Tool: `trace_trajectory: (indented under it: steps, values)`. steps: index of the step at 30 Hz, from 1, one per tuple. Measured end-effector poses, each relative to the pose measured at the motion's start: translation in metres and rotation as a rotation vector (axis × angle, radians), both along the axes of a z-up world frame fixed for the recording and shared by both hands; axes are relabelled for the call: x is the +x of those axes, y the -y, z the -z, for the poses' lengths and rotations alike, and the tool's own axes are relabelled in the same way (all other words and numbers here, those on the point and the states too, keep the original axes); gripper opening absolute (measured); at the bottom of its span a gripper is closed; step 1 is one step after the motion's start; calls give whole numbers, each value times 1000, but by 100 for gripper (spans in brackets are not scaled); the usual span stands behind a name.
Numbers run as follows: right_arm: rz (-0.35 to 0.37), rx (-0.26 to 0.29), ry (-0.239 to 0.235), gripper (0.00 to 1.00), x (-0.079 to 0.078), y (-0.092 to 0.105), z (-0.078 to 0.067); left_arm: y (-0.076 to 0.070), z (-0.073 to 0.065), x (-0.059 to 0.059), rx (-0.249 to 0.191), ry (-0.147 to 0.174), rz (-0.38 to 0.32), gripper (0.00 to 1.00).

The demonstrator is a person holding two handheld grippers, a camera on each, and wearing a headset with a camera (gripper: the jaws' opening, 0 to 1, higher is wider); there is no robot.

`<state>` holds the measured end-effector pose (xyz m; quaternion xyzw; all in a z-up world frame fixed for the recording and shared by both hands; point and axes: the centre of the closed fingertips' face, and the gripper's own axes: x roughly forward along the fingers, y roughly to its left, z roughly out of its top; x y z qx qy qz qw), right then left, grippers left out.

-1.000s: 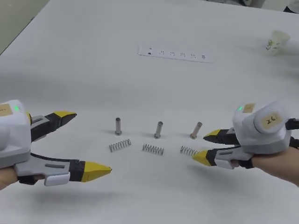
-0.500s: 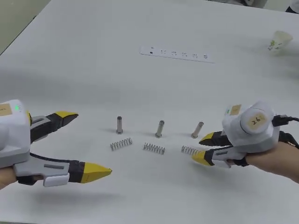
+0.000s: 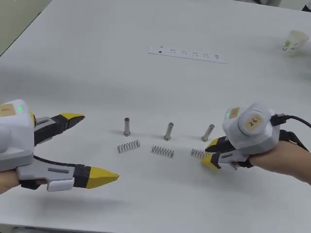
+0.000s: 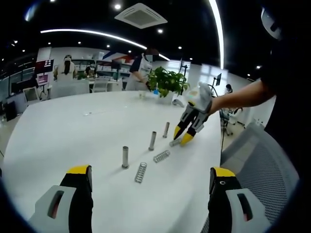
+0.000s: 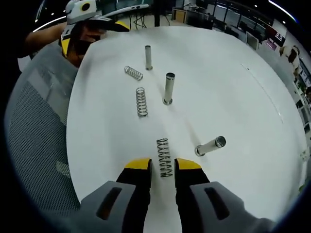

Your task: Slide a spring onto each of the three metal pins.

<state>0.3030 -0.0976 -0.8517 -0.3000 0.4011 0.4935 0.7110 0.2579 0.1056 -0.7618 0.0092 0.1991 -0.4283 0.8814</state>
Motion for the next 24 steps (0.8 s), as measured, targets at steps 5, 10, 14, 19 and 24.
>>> trace_trajectory:
  steps: [5, 10, 14, 19, 24]
  values:
    - [-1, -11, -4, 14, -1, 2, 2, -1, 0, -1, -2, -1, -5, 98]
    - [-18, -17, 1, 11, -1, 1, 3, -1, -1, -3, -3, -2, -4, 98]
    - [-25, -27, -1, 9, -1, 2, 4, 0, -3, -3, -3, 2, -2, 98]
    - [-44, -22, 7, 8, -4, 3, 0, 2, -5, -4, -4, 6, 6, 98]
    - [-80, -9, 21, 8, -8, 3, -9, 8, -14, -5, -36, 16, 19, 98]
